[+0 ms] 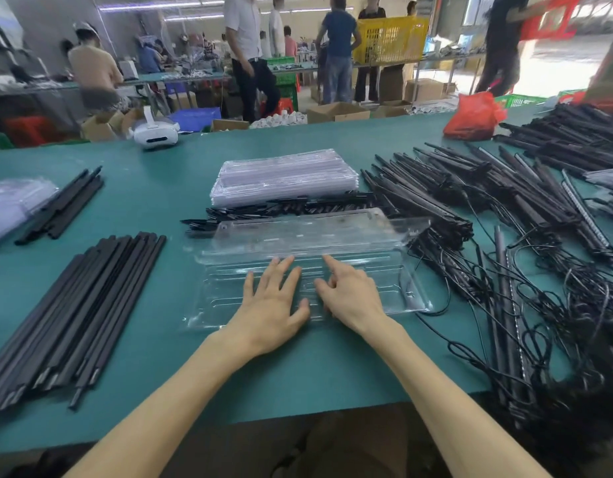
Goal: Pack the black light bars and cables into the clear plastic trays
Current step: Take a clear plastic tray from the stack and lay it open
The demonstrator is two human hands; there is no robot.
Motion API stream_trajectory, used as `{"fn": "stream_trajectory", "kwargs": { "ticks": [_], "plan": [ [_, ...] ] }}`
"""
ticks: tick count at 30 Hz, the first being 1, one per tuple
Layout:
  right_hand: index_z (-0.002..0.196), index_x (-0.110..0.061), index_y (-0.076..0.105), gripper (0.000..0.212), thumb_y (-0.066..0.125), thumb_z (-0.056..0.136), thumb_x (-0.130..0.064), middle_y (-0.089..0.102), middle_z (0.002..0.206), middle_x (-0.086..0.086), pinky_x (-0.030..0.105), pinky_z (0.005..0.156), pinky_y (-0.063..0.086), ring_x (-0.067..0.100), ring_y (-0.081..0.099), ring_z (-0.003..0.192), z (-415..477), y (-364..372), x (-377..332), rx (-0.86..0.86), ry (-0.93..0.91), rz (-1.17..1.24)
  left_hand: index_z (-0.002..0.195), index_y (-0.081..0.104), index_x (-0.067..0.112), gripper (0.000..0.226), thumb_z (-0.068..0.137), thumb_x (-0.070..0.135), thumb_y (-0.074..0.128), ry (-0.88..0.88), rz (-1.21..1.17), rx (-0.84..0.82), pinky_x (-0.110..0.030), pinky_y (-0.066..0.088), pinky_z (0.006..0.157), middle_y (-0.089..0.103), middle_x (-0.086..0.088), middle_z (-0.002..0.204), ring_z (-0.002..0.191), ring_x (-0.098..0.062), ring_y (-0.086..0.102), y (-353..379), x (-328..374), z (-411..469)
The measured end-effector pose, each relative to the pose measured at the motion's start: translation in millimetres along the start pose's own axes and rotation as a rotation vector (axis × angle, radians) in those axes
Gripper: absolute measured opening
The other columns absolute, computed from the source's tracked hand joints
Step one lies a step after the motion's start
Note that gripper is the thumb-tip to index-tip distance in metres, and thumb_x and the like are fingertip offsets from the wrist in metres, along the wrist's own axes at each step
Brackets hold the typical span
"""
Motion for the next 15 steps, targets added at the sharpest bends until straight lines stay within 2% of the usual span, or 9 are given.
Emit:
{"fn": "stream_trajectory", "kwargs": {
  "ticks": [2,3,5,6,8,10,11,13,15],
  "plan": [
    [0.151,-0.022,0.041,0.055,0.05,0.098,-0.037,0.066,0.075,-0.009,0.036,0.095,0.047,0.023,0.065,0.1,1,0,1,-0.012,0.045,0.034,0.162,0.002,0.022,0.069,0.103,0.051,0.025,-0.018,0.03,-0.027,-0.049,-0.014,0.123,-0.012,0.008,0.168,0.153,-0.011,-0.019,3,0,-1],
    [0.147,-0.02,0.044,0.053,0.052,0.097,-0.036,0.068,0.069,-0.008,0.034,0.09,0.05,0.017,0.067,0.085,2,0,2,-0.02,0.075,0.091,0.162,-0.001,0.022,0.069,0.103,0.051,0.022,-0.023,0.051,-0.038,-0.048,-0.016,0.122,-0.011,0.008,0.168,0.153,-0.012,-0.018,4,-1,-1],
    [0.146,-0.019,0.044,0.053,0.056,0.096,-0.031,0.072,0.067,-0.008,0.029,0.069,0.052,0.008,0.061,0.053,1,1,4,-0.061,0.135,0.297,0.161,-0.006,0.023,0.068,0.104,0.051,0.018,-0.024,0.07,-0.065,-0.048,-0.017,0.122,-0.011,0.007,0.168,0.153,-0.013,-0.018,4,-1,-1],
    [0.146,-0.018,0.042,0.054,0.058,0.095,-0.028,0.074,0.073,-0.008,0.026,0.059,0.049,0.008,0.058,0.047,0,0,6,-0.091,0.16,0.43,0.161,-0.008,0.024,0.068,0.104,0.051,0.018,-0.022,0.072,-0.076,-0.047,-0.018,0.122,-0.013,0.007,0.168,0.153,-0.012,-0.019,4,-1,0],
    [0.147,-0.01,0.037,0.064,0.069,0.093,-0.026,0.076,0.094,-0.006,0.021,0.047,0.044,0.009,0.067,0.056,0,-4,12,-0.142,0.199,0.682,0.161,-0.008,0.024,0.068,0.104,0.052,0.017,-0.018,0.077,-0.097,-0.047,-0.017,0.122,-0.015,0.007,0.167,0.152,-0.012,-0.02,2,-2,1],
    [0.148,-0.003,0.029,0.088,0.08,0.084,-0.036,0.07,0.116,-0.005,0.018,0.05,0.048,0.012,0.075,0.085,-3,-10,13,-0.215,0.194,0.86,0.161,-0.009,0.023,0.068,0.104,0.051,0.016,-0.01,0.09,-0.106,-0.047,-0.016,0.123,-0.014,0.007,0.168,0.153,-0.012,-0.018,1,-1,1],
    [0.149,0.0,0.027,0.101,0.082,0.076,-0.045,0.067,0.124,-0.004,0.018,0.055,0.051,0.013,0.074,0.096,-4,-14,11,-0.246,0.162,0.912,0.161,-0.008,0.023,0.067,0.105,0.051,0.016,-0.005,0.093,-0.104,-0.047,-0.015,0.123,-0.014,0.007,0.168,0.153,-0.011,-0.018,1,-1,1],
    [0.14,0.006,0.038,0.116,0.085,0.058,-0.061,0.063,0.131,0.005,0.023,0.068,0.057,0.017,0.071,0.109,-5,-19,10,-0.268,0.11,1.067,0.161,-0.007,0.022,0.067,0.105,0.051,0.016,0.003,0.092,-0.096,-0.046,-0.014,0.123,-0.015,0.007,0.168,0.153,-0.011,-0.019,0,1,1],
    [0.131,0.003,0.043,0.122,0.09,0.041,-0.065,0.055,0.137,0.019,0.038,0.087,0.06,0.026,0.067,0.116,-6,-21,6,-0.262,0.133,1.338,0.161,-0.006,0.021,0.067,0.105,0.05,0.017,0.002,0.085,-0.085,-0.047,-0.012,0.124,-0.012,0.007,0.168,0.153,-0.01,-0.018,0,1,0]
  ]
}}
Point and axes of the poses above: each hand's wrist, its own z-axis towards the middle knuckle, its own y-axis out of the palm, x = y × z, the point moved 3 cm from there along z, towards the middle knuckle
